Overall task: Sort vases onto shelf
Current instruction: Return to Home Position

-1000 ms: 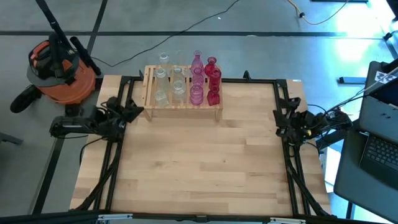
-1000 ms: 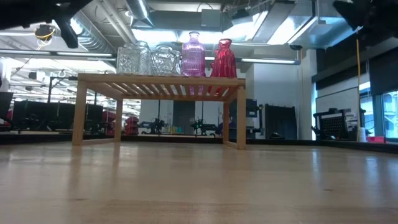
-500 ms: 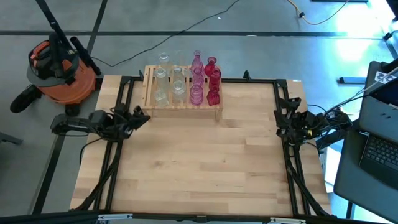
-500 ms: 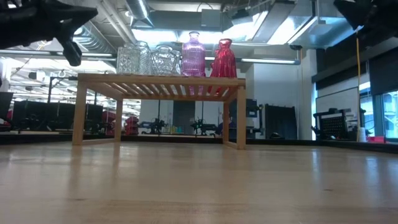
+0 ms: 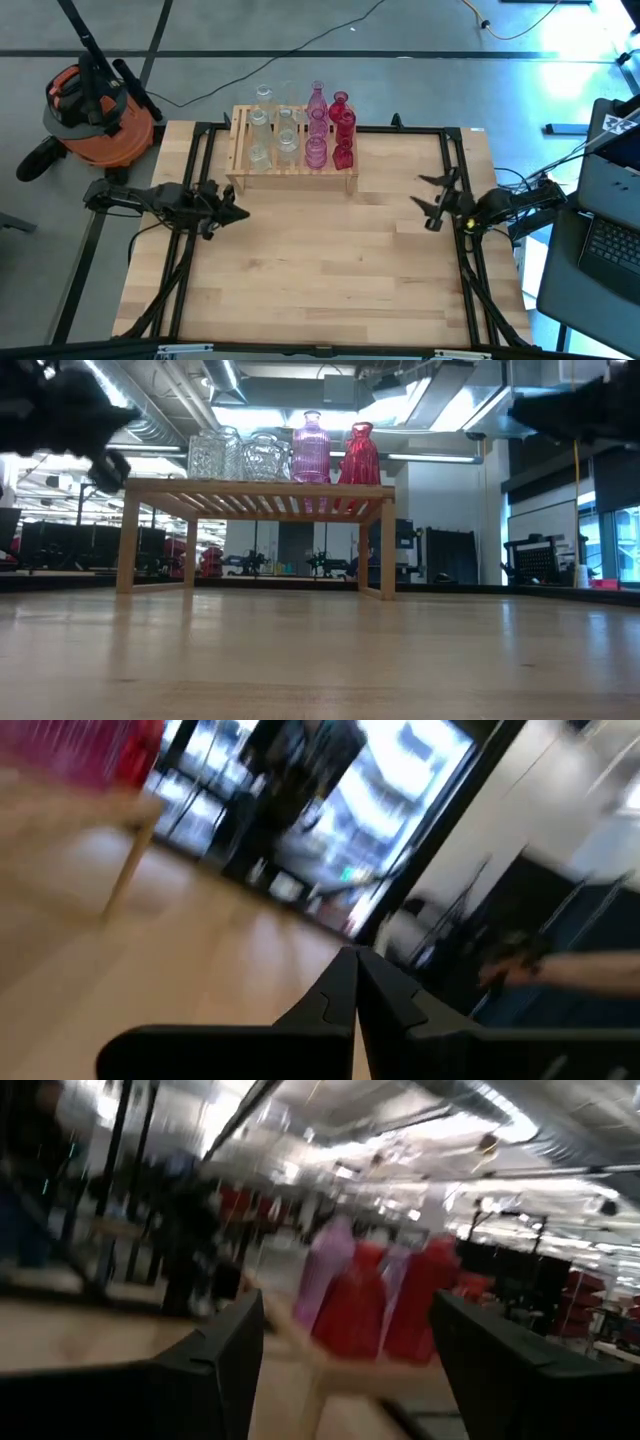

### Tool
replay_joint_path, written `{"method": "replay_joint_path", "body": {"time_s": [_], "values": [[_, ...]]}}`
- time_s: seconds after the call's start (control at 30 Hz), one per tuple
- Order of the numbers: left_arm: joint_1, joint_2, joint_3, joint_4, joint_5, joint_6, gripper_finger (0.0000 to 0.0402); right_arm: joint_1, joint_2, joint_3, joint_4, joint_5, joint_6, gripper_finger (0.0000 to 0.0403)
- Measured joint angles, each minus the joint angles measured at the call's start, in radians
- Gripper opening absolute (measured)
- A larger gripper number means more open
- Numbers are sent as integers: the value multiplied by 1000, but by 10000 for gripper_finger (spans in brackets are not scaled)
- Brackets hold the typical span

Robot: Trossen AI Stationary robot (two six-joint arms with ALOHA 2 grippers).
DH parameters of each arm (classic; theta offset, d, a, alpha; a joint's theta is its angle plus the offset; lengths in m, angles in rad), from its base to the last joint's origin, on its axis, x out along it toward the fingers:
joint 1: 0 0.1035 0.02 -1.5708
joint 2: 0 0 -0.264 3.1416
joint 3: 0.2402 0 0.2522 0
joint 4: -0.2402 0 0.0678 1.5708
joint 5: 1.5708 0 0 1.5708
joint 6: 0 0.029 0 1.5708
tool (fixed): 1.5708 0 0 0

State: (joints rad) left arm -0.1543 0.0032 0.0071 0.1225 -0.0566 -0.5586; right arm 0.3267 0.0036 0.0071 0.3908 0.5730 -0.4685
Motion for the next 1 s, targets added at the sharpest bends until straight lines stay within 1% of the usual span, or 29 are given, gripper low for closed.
{"method": "replay_joint_path", "body": {"time_s": [0.07,0.1,0.23,0.27,0.43,0.5,0.6,0.7,1.0], "values": [[0,0,0,-93,0,1,0,0,0,0,-89,-4,3,241],[0,4,2,-111,3,-4,0,0,0,0,-127,-6,16,241],[2,38,2,-109,-1,62,0,0,0,0,-292,-9,120,241],[2,40,2,-108,-2,83,0,0,0,1,-310,-18,150,241],[2,55,2,-112,45,179,0,0,13,2,-313,-64,188,241],[1,56,2,-112,56,237,0,0,12,2,-314,-82,236,241],[1,56,2,-113,46,280,0,0,13,2,-319,-166,337,241],[1,56,2,-114,42,280,0,0,13,2,-328,-248,358,241],[1,56,2,-114,41,280,0,0,13,2,-330,-253,353,241]]}}
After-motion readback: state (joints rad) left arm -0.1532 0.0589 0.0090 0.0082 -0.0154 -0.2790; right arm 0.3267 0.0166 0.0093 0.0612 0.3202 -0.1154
